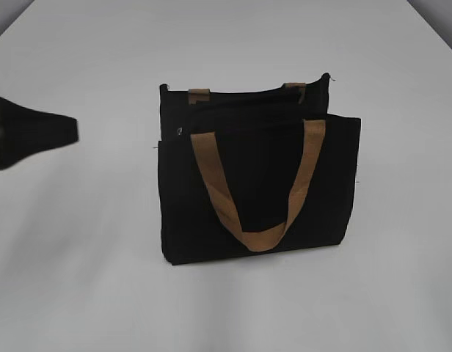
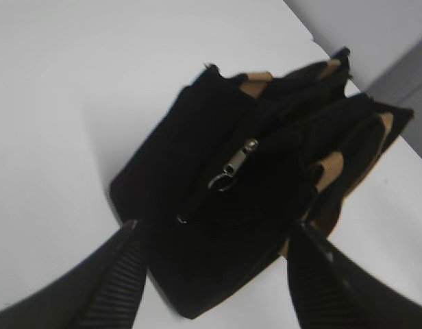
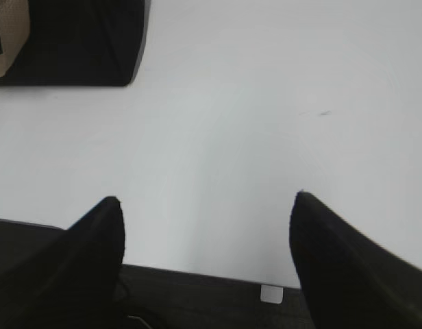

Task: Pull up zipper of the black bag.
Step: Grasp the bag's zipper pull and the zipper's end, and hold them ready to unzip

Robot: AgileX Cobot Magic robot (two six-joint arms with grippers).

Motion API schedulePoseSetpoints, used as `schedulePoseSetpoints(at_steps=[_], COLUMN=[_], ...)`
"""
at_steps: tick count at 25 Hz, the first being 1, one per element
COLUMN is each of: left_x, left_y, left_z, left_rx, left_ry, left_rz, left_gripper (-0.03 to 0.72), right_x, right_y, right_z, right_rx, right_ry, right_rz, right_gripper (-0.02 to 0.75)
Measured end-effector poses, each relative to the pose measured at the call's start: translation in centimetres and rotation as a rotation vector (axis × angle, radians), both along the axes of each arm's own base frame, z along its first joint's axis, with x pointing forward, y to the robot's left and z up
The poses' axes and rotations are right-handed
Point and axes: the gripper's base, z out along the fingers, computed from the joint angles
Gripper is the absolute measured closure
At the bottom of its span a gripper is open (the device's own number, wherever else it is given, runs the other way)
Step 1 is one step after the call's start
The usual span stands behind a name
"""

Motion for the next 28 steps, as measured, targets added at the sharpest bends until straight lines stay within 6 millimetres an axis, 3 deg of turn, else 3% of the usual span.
schedulePoseSetpoints(at_steps=[5, 12, 28], left_x=[2.3, 3.8, 9.1], left_y=[-2.9, -4.4, -6.7], left_z=[-4.4, -9.4, -11.4], left_rx=[0.063, 0.242, 0.191], left_ry=[0.045, 0.046, -0.002], left_rz=[-0.155, -0.316, -0.44], left_gripper=[0.225, 0.228, 0.258], right_x=[1.4, 4.4, 5.9], right_y=[0.7, 2.4, 3.3], right_z=[0.2, 2.4, 3.2], right_rx=[0.053, 0.166, 0.213], right_ry=[0.068, -0.031, -0.114], right_rz=[0.061, 0.219, 0.315], right_gripper=[0.158, 0.158, 0.158])
